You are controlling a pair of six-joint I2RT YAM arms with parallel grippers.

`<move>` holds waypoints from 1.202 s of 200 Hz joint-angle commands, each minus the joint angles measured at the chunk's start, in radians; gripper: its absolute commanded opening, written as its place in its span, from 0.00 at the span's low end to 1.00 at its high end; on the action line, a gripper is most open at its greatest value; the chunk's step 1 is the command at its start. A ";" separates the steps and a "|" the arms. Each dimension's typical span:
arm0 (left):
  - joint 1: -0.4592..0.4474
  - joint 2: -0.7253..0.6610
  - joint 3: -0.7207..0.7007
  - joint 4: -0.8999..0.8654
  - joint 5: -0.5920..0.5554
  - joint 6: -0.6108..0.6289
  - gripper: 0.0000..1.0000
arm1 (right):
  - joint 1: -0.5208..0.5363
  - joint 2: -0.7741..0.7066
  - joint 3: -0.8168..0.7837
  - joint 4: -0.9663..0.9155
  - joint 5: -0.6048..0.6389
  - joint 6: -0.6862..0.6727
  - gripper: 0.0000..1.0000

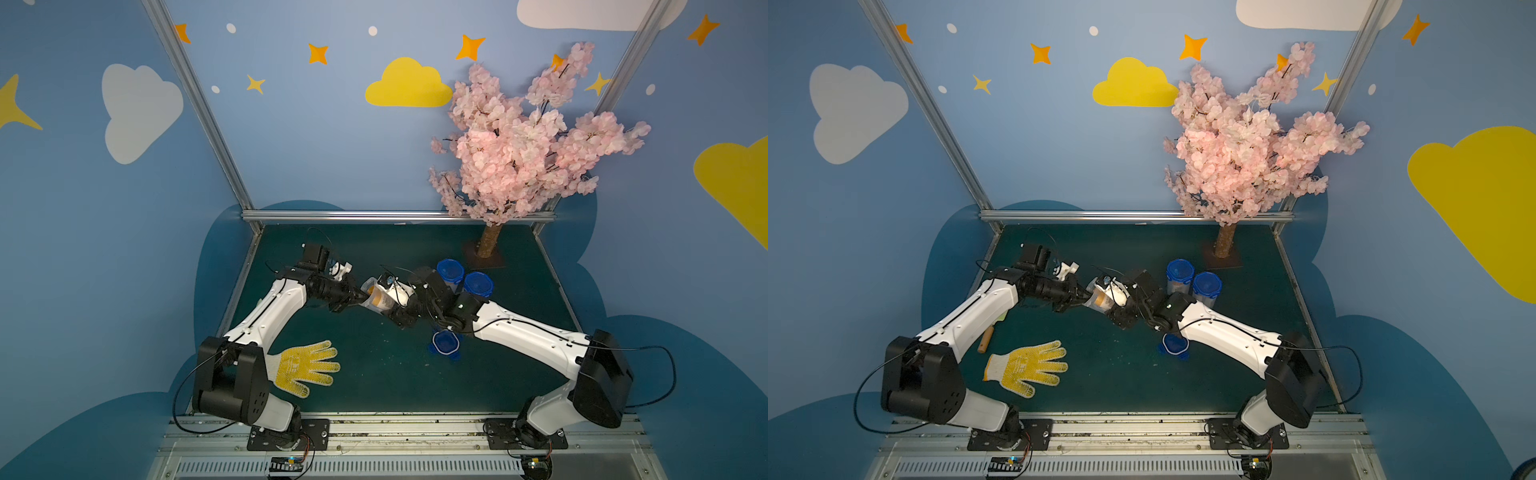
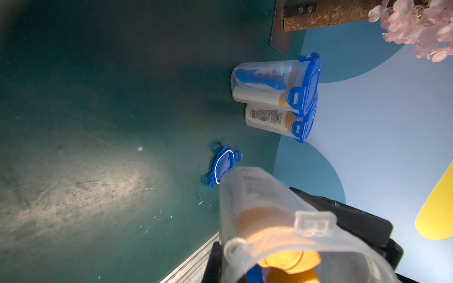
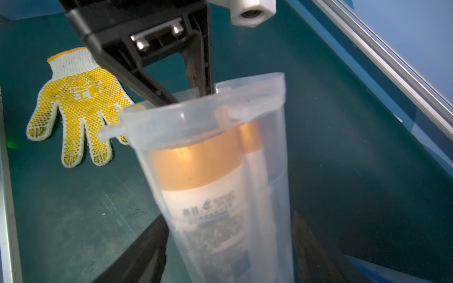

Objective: Take out toiletry kits
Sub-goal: Pick up the container from the center of the board.

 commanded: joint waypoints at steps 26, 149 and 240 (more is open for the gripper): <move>-0.020 -0.044 0.007 0.054 0.234 -0.027 0.02 | 0.020 0.048 0.016 -0.002 -0.038 0.022 0.79; -0.007 -0.027 0.097 -0.038 0.367 0.018 0.02 | 0.030 0.037 -0.048 -0.014 0.013 -0.051 0.81; -0.009 -0.011 0.145 -0.060 0.421 -0.005 0.02 | 0.083 0.138 0.029 -0.026 0.178 -0.080 0.80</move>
